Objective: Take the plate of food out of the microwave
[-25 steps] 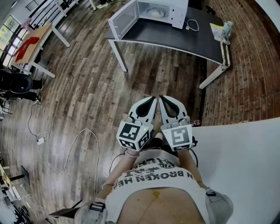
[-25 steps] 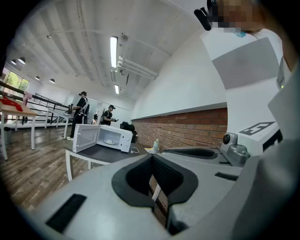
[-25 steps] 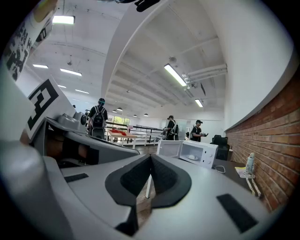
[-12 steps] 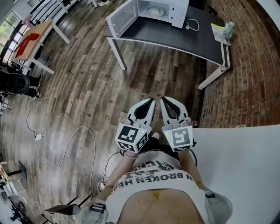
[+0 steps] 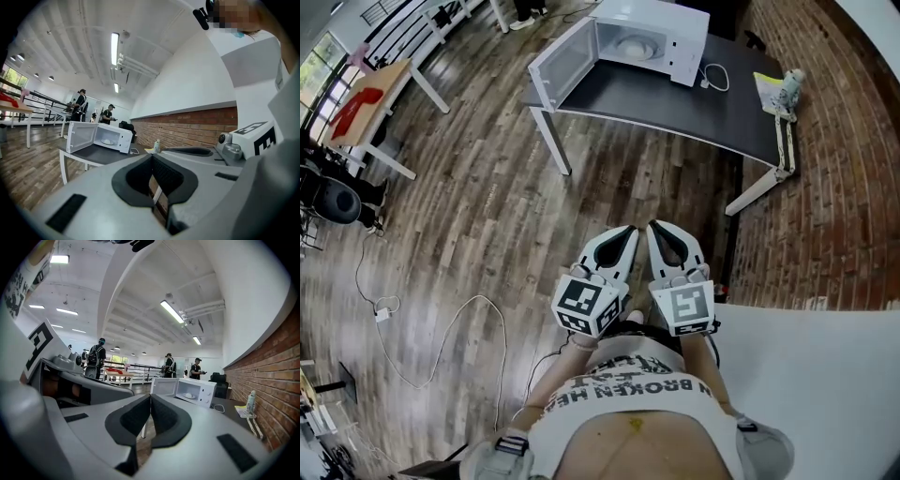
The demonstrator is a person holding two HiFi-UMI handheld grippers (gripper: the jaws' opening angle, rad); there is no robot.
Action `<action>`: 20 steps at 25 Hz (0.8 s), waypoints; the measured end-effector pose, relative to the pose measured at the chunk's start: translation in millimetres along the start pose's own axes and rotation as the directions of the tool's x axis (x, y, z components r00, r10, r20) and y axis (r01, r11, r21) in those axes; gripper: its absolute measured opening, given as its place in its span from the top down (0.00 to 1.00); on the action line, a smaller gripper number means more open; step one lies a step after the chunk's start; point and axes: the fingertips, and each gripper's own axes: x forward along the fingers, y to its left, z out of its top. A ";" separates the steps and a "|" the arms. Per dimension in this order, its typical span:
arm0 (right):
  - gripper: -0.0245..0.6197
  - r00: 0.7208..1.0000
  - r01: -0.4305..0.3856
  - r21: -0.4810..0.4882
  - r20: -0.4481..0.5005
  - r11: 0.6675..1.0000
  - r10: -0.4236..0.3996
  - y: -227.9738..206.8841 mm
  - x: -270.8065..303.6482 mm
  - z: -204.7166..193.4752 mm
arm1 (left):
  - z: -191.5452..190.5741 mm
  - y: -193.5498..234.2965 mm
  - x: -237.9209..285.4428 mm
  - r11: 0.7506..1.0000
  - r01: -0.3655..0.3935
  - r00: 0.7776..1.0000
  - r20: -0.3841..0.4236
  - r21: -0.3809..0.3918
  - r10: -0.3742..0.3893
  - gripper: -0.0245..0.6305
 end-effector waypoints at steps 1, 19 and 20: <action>0.95 1.000 0.010 0.000 0.000 1.000 -0.010 -3.8 10.9 2.3 | 4.3 9.0 6.7 1.000 0.011 1.000 0.001 0.000 -0.011 0.95; 0.95 0.994 0.109 0.030 -0.010 0.994 -0.109 -34.3 168.3 25.2 | 54.3 143.2 87.4 0.992 0.127 0.992 -0.028 0.012 -0.127 0.95; 0.95 0.994 0.110 0.030 -0.013 0.993 -0.110 -32.3 173.7 25.7 | 55.2 148.7 87.4 0.992 0.129 0.991 -0.030 0.011 -0.129 0.95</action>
